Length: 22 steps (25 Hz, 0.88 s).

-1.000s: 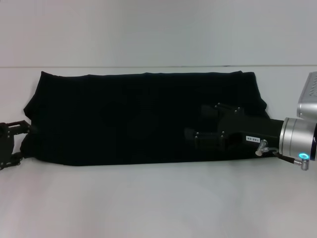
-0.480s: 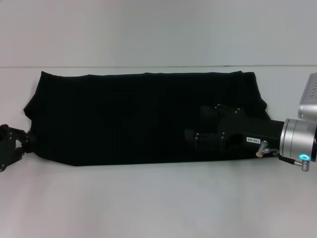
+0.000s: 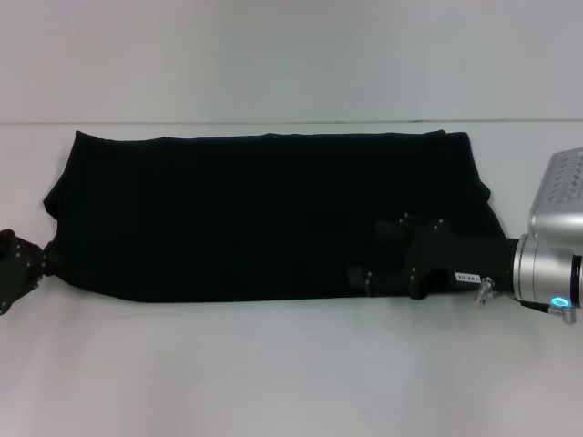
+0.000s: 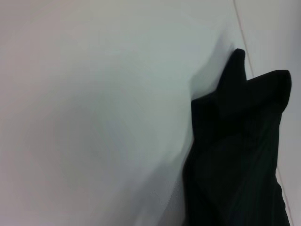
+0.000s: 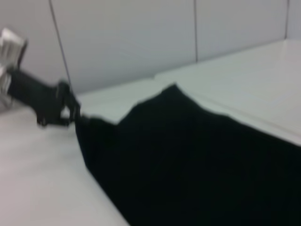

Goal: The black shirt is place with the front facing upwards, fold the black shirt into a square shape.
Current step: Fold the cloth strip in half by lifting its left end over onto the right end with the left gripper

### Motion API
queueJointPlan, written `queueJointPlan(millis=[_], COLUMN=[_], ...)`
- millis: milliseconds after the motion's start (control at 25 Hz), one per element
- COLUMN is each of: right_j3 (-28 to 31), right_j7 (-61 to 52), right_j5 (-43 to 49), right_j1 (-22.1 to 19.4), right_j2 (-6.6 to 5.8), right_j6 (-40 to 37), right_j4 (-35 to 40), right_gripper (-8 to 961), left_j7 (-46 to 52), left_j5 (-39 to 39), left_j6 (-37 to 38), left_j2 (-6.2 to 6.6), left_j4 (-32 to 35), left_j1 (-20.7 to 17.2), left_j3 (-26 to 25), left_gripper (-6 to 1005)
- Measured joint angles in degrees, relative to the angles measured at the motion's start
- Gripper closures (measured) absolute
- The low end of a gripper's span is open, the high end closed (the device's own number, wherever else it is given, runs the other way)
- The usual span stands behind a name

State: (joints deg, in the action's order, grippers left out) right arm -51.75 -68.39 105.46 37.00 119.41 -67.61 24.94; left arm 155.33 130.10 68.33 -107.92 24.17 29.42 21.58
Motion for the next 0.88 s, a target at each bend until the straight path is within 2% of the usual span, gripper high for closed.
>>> queueJointPlan(millis=[80, 360, 640, 760, 880], right_j3=[-0.15, 1.28, 3.80, 4.47, 4.79], right_j7=[-0.19, -0.46, -0.49, -0.56, -0.59], right_j5=[2.01, 2.69, 2.63, 2.63, 2.63], right_j1=[0.00, 0.00, -0.19, -0.49, -0.69], right_j2=[0.04, 0.30, 0.25, 0.23, 0.22], right_j6=[0.72, 1.46, 1.14, 0.85, 0.57], right_j4=[0.93, 1.54, 1.58, 1.60, 1.60], right_gripper=[5, 4, 7, 8, 8], left_j7=[-0.80, -3.21, -3.34, -3.46, -3.50], left_j5=[-0.22, -2.49, -2.90, -2.85, -2.61], left_j6=[0.12, 0.56, 2.92, 4.01, 5.41], left_j2=[-0.01, 0.34, 1.01, 2.15, 4.03], left_j4=[0.00, 0.56, 4.37, 5.20, 5.41], left_j1=[-0.04, -0.93, -4.46, -6.10, -7.18], left_j3=[-0.28, -0.52, -4.25, -6.14, -7.41], left_gripper=[972, 972, 971, 971, 971])
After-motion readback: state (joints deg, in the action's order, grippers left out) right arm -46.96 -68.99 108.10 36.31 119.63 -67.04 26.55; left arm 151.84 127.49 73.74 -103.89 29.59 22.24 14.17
